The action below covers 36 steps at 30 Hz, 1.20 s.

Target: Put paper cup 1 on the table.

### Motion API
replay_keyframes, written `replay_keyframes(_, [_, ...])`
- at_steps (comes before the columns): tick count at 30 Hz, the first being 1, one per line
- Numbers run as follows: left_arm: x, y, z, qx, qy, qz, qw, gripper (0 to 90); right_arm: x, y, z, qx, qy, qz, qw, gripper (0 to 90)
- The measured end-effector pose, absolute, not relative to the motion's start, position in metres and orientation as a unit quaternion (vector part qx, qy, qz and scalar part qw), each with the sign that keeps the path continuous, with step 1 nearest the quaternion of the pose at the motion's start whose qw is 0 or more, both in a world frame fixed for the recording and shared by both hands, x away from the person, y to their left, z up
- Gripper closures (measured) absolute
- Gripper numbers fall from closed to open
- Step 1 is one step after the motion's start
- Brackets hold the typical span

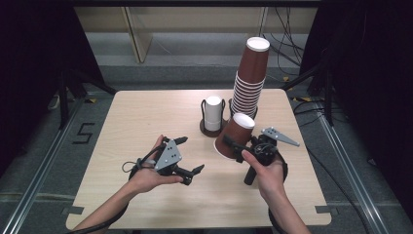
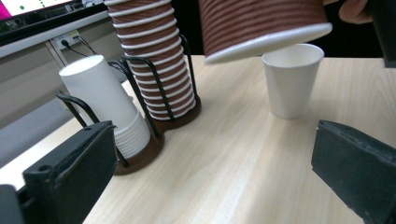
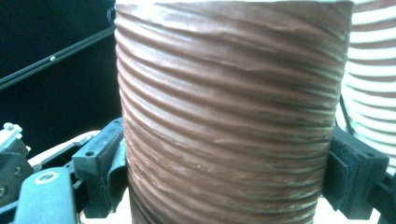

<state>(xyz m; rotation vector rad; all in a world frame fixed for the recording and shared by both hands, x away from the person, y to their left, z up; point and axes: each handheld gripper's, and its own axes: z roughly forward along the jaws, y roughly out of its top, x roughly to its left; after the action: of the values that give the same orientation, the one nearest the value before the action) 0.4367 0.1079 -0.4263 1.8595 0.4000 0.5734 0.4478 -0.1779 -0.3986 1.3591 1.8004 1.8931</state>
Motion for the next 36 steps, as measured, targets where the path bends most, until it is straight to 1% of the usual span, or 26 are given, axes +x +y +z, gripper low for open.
replay_keyframes(7, [0.429, 0.109, -0.437, 0.79, 0.168, 0.231, 0.543, 0.0, 0.446, -0.164, -0.416, 0.468, 0.613, 0.633, 0.074, 16.2])
replay_keyframes(9, [0.428, 0.11, -0.439, 0.79, 0.168, 0.228, 0.543, 0.0, 0.446, -0.159, -0.423, 0.473, 0.612, 0.63, 0.06, 16.2])
replay_keyframes(20, [0.422, 0.112, -0.445, 0.789, 0.173, 0.218, 0.548, 0.0, 0.448, -0.149, -0.438, 0.49, 0.605, 0.626, 0.034, 16.0])
replay_keyframes(22, [0.421, 0.113, -0.445, 0.788, 0.174, 0.215, 0.55, 0.0, 0.448, -0.147, -0.44, 0.497, 0.601, 0.625, 0.022, 15.9])
replay_keyframes(23, [0.421, 0.113, -0.445, 0.785, 0.175, 0.214, 0.554, 0.0, 0.446, -0.145, -0.439, 0.51, 0.592, 0.624, 0.009, 15.9])
replay_keyframes(26, [0.421, 0.114, -0.445, 0.782, 0.178, 0.213, 0.558, 0.0, 0.447, -0.145, -0.441, 0.502, 0.593, 0.629, 0.019, 15.9])
replay_keyframes(30, [0.42, 0.115, -0.447, 0.781, 0.181, 0.209, 0.56, 0.0, 0.447, -0.144, -0.444, 0.511, 0.581, 0.634, 0.005, 15.8])
replay_keyframes(33, [0.42, 0.114, -0.448, 0.776, 0.182, 0.207, 0.568, 0.0, 0.448, -0.143, -0.446, 0.511, 0.582, 0.632, 0.009, 15.8])
replay_keyframes(36, [0.419, 0.114, -0.448, 0.779, 0.185, 0.204, 0.563, 0.0, 0.448, -0.142, -0.447, 0.515, 0.576, 0.634, 0.004, 15.8])
